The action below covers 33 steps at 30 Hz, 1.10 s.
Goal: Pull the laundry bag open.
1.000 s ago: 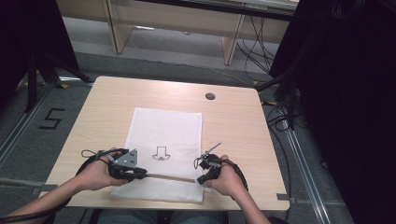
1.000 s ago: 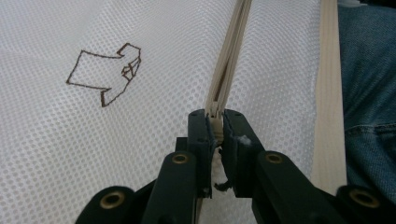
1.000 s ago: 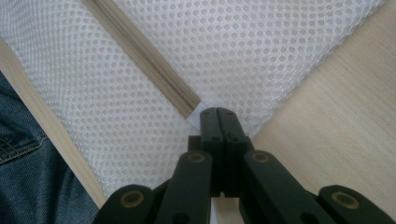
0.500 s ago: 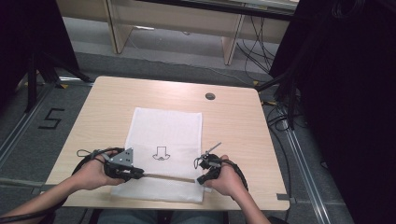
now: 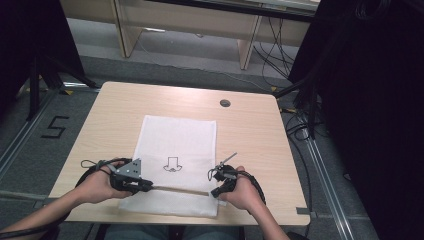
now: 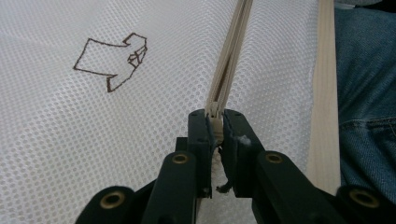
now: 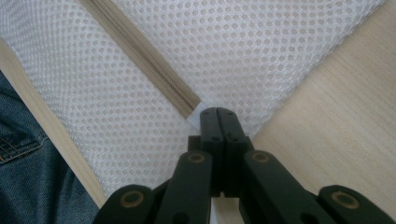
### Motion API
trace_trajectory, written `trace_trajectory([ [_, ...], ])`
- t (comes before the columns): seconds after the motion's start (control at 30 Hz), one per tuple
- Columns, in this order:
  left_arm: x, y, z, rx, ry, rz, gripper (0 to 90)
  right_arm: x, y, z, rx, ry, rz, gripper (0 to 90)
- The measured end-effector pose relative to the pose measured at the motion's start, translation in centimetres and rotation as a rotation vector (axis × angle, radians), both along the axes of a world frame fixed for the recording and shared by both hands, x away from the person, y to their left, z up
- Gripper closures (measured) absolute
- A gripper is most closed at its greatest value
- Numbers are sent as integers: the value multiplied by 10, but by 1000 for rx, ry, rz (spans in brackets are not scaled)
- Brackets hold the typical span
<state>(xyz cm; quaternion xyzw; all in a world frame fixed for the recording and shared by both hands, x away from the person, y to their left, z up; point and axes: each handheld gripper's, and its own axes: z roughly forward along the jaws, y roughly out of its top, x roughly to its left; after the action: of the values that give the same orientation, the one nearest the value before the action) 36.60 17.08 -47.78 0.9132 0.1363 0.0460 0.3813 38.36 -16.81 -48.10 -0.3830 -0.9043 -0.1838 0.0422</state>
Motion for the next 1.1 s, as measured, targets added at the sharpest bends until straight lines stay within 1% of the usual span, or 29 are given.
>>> trace_trajectory([
  [0.03,1,2,1,26,-13,-12,817,0,0,0,0,0,0,900],
  [0.07,1,2,1,13,-5,-8,818,0,0,0,-1,0,0,900],
  [0.1,1,3,1,12,-6,-6,818,0,0,0,0,0,0,900],
  [0.17,1,4,1,24,-9,-7,817,0,0,0,-1,0,-1,900],
  [0.23,1,6,1,28,-5,-11,817,0,0,0,-1,0,-1,900],
  [0.27,0,6,1,14,-2,-1,817,0,0,0,-1,0,-1,900],
  [0.37,1,8,1,26,-6,-8,817,0,0,0,0,0,-1,900],
  [0.43,-1,8,0,5,10,9,817,0,0,0,0,1,0,900],
  [0.5,0,9,1,28,1,-7,817,1,0,0,-2,-4,6,900],
  [0.6,0,12,1,27,1,0,817,0,0,0,1,0,-2,900],
  [0.63,0,13,1,23,9,0,817,0,0,0,0,-1,1,900],
  [0.67,-1,13,0,10,10,12,817,0,0,0,0,1,-1,900],
  [0.7,0,15,0,27,5,2,817,0,0,0,0,0,0,900],
  [0.73,-1,16,0,29,9,8,817,0,0,0,0,0,0,900],
  [0.77,-1,17,0,35,6,5,817,0,0,0,-1,0,0,900],
  [0.8,-1,18,-1,20,10,10,817,0,0,0,-2,1,-1,900],
  [0.83,-1,18,-1,18,13,11,817,0,0,0,-2,1,2,900],
  [0.87,-2,19,-1,4,23,20,817,0,0,0,-1,0,0,900],
  [0.9,-2,19,-1,11,17,15,817,0,0,0,-1,0,0,900],
  [1.07,-4,21,-2,-3,33,24,817,0,0,0,-1,-1,1,900],
  [1.1,-3,21,-3,3,32,20,817,0,0,0,0,0,1,900],
])
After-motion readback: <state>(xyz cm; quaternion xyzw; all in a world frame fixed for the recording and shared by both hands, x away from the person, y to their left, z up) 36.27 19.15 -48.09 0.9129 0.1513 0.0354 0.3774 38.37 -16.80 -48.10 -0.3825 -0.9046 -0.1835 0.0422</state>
